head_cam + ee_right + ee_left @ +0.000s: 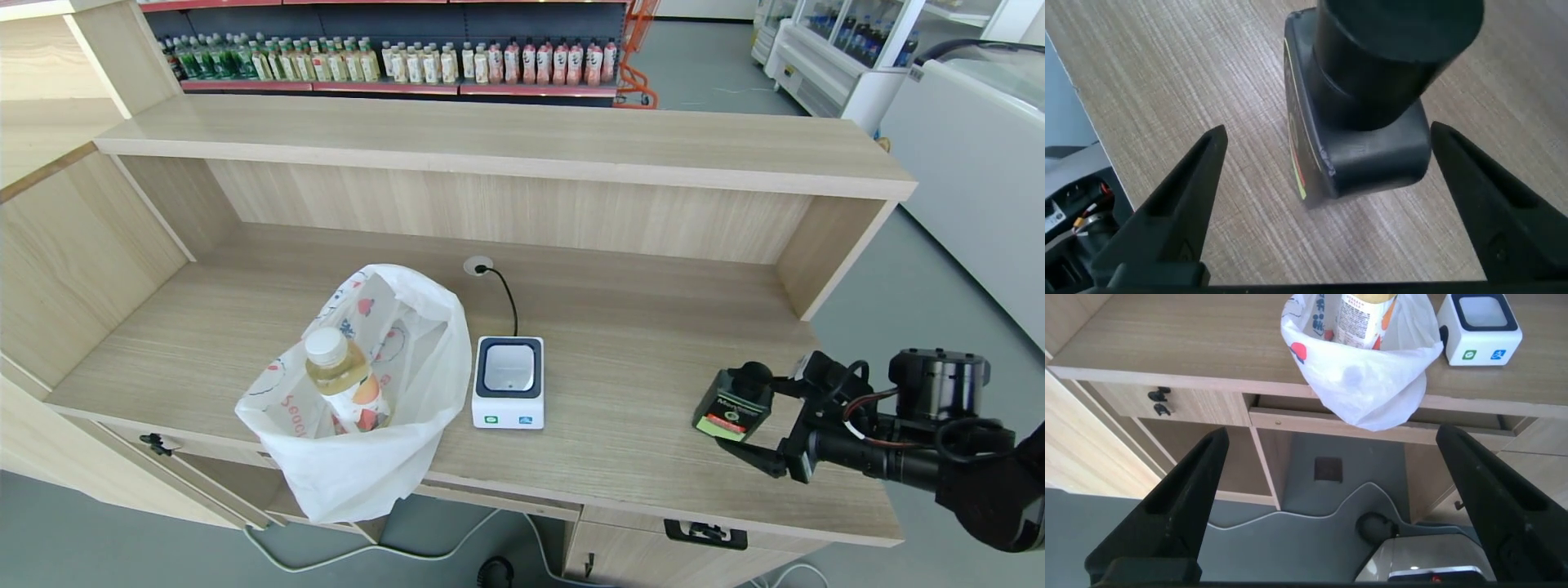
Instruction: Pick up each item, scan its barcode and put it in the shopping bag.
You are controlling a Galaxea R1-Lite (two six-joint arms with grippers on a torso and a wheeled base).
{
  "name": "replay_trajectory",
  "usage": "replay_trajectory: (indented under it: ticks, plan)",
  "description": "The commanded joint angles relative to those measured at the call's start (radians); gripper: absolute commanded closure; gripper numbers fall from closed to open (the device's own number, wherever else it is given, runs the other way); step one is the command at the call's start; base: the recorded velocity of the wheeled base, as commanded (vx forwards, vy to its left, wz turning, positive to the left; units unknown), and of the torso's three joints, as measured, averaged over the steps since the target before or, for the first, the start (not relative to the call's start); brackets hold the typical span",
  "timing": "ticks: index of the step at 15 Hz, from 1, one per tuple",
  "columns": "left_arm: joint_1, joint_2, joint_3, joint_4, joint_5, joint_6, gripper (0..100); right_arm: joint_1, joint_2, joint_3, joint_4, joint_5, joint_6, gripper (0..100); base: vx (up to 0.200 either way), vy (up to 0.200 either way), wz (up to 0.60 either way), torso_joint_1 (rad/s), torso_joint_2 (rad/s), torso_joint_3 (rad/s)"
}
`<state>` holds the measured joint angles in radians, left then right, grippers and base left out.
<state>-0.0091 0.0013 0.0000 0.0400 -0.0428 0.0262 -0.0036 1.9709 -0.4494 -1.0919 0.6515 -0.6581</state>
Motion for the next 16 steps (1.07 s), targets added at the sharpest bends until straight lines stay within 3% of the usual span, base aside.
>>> replay_trajectory:
  ticks: [1, 9, 13, 15, 16]
  plan:
    - [0.0, 0.0, 0.0, 0.0, 0.0, 0.0, 0, 0.002, 0.037, -0.019, 0.0, 0.01, -0.002, 100, 0.0, 0.0, 0.0, 0.0, 0.0, 0.0]
    - [0.0, 0.0, 0.0, 0.0, 0.0, 0.0, 0, -0.016, 0.022, -0.042, -0.077, 0.034, 0.002, 100, 0.0, 0.0, 0.0, 0.0, 0.0, 0.0]
    - [0.0, 0.0, 0.0, 0.0, 0.0, 0.0, 0, -0.091, -0.233, 0.081, -0.095, 0.065, -0.018, 100, 0.0, 0.0, 0.0, 0.0, 0.0, 0.0]
    - [0.0, 0.0, 0.0, 0.0, 0.0, 0.0, 0, -0.193, -0.366, 0.109, -0.056, 0.051, -0.259, 100, 0.0, 0.0, 0.0, 0.0, 0.0, 0.0]
    - [0.0, 0.0, 0.0, 0.0, 0.0, 0.0, 0, -0.256, -0.487, 0.116, 0.076, 0.051, -0.406, 100, 0.0, 0.0, 0.0, 0.0, 0.0, 0.0]
